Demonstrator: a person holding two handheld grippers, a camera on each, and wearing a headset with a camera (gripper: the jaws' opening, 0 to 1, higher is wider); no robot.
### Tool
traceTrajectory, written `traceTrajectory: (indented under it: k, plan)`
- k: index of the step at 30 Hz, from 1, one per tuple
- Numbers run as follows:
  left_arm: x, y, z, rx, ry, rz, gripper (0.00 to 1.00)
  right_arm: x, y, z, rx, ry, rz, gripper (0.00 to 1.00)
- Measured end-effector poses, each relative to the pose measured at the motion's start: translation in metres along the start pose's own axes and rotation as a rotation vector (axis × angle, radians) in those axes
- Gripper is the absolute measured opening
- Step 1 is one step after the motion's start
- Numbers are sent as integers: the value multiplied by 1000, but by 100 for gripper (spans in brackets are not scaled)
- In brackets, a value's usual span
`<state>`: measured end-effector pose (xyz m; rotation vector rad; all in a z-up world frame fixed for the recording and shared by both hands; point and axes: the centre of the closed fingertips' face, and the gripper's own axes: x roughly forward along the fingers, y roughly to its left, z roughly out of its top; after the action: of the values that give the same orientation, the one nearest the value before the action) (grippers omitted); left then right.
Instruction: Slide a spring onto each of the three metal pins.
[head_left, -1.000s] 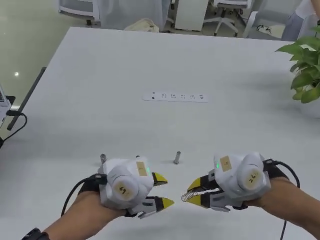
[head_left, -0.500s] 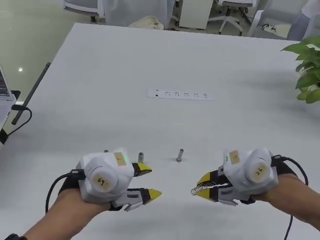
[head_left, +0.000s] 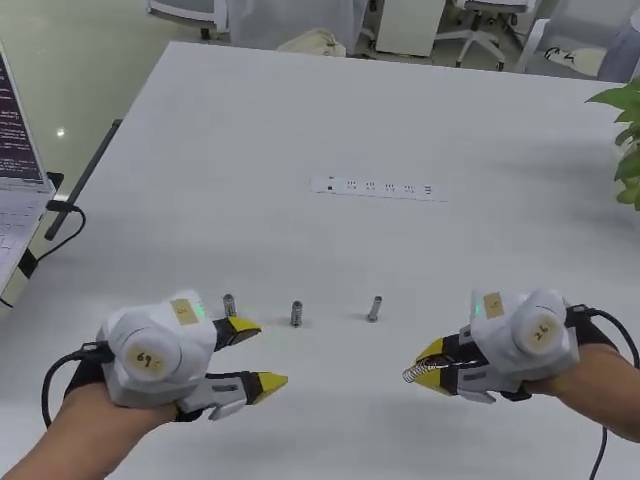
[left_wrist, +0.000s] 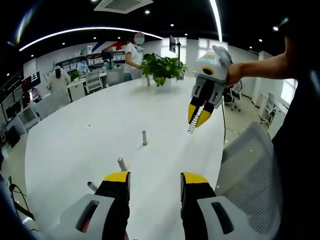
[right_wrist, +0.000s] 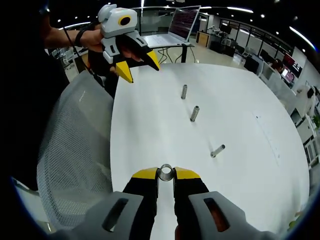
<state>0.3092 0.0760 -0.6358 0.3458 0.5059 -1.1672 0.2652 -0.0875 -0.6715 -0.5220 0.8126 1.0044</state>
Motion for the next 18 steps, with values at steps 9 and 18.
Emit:
traceTrajectory:
  k: [9, 18]
  plan:
    - [-15, 18, -9, -40, -1, 57, 37, 0, -14, -5, 12, 14, -12, 9]
    - [-30, 34, -21, -80, 5, 111, 42, 0, -29, -7, 13, 29, -17, 9]
